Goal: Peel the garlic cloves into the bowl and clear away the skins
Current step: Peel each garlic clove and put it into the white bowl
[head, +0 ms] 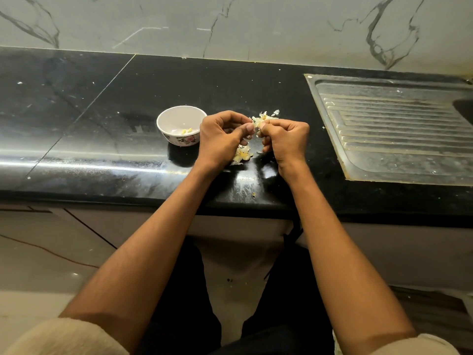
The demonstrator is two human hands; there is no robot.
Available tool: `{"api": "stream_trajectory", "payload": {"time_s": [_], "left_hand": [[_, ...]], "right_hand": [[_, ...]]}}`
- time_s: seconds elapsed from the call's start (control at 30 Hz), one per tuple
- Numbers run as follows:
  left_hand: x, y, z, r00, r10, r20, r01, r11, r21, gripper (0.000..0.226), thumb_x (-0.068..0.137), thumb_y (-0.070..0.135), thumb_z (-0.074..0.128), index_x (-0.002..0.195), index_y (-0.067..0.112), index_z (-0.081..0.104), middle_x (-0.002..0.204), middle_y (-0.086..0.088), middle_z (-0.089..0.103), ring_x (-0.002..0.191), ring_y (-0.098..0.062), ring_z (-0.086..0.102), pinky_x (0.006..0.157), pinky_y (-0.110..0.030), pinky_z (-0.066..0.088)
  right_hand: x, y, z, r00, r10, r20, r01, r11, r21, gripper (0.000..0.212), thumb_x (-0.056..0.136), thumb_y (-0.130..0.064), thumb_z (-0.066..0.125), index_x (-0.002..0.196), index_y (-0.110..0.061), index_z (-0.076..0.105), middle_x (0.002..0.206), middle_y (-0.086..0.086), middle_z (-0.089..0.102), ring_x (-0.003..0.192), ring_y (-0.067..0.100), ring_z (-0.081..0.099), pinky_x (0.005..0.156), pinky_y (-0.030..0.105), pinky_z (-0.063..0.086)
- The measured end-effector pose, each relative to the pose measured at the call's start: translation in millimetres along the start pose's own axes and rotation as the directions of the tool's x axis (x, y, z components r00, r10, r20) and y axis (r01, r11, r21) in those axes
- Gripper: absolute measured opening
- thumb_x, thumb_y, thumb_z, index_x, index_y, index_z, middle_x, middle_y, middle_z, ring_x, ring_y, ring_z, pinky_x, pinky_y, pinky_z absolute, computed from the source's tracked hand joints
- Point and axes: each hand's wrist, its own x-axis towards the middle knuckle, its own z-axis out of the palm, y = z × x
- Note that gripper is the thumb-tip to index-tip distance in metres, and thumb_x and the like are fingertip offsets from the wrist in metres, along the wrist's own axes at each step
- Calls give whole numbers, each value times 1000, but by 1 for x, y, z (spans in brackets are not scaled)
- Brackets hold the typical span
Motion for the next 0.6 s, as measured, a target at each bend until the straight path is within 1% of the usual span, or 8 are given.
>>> {"api": "stream_trajectory", "payload": {"time_s": [0.1,0.13,0.23,0.3,0.4,0.43,0.53,0.6], "left_hand": [[-1,0,0,1000,22,3,-22,1000,11,14,81,11,86,88,2,77,78,-8,77,68,-17,72,62,-27,56],[-1,1,0,1000,25,4,-25,1000,8,13,80,11,87,87,4,78,77,-7,77,68,-16,72,62,-25,55],[-1,1,0,1000,29,3,-29,1000,2,11,78,11,88,83,11,78,76,-5,77,68,-16,72,61,-24,54],[-1,1,0,1000,26,2,-26,1000,4,10,78,9,88,83,11,79,76,-5,77,69,-17,73,61,-29,58],[-1,-1,-1,1000,23,8,-24,1000,7,12,76,4,88,84,8,80,77,-7,78,71,-19,73,72,-40,63],[-1,-1,-1,1000,23,12,-23,1000,11,13,75,3,88,84,8,80,78,-7,78,72,-19,73,76,-42,64],[-1,-3,-1,1000,22,19,-22,1000,21,17,72,2,90,84,9,80,81,-6,79,79,-21,77,82,-43,64],[-1,-2,0,1000,27,16,-27,999,35,17,71,-1,90,84,5,80,81,-6,79,80,-22,77,82,-39,64]], "right_hand": [[5,4,0,992,-106,-64,91,977,-195,17,83,-7,76,71,-19,79,64,-1,73,54,13,67,53,34,58],[7,5,-1,987,-151,-61,129,955,-268,15,85,-10,75,74,-17,80,65,-2,74,59,14,70,59,36,60],[11,7,1,966,-255,-32,215,871,-441,24,88,-11,64,67,-4,74,61,9,67,61,25,63,62,41,51],[13,7,2,952,-305,-39,250,843,-476,28,89,-10,62,63,-1,68,57,9,62,55,22,53,59,39,45],[15,5,2,943,-329,-51,265,835,-482,20,88,-15,71,71,-7,78,63,0,69,56,12,59,56,16,43],[14,5,2,942,-332,-54,266,833,-486,15,85,-16,74,72,-10,79,65,-3,71,57,8,62,56,11,44],[14,6,-1,941,-330,-69,255,829,-498,8,74,-16,77,66,-14,78,61,-7,70,57,5,65,58,19,51],[15,7,-2,938,-341,-67,264,825,-500,4,69,-12,75,65,-14,75,61,-8,68,57,7,65,59,26,54]]}}
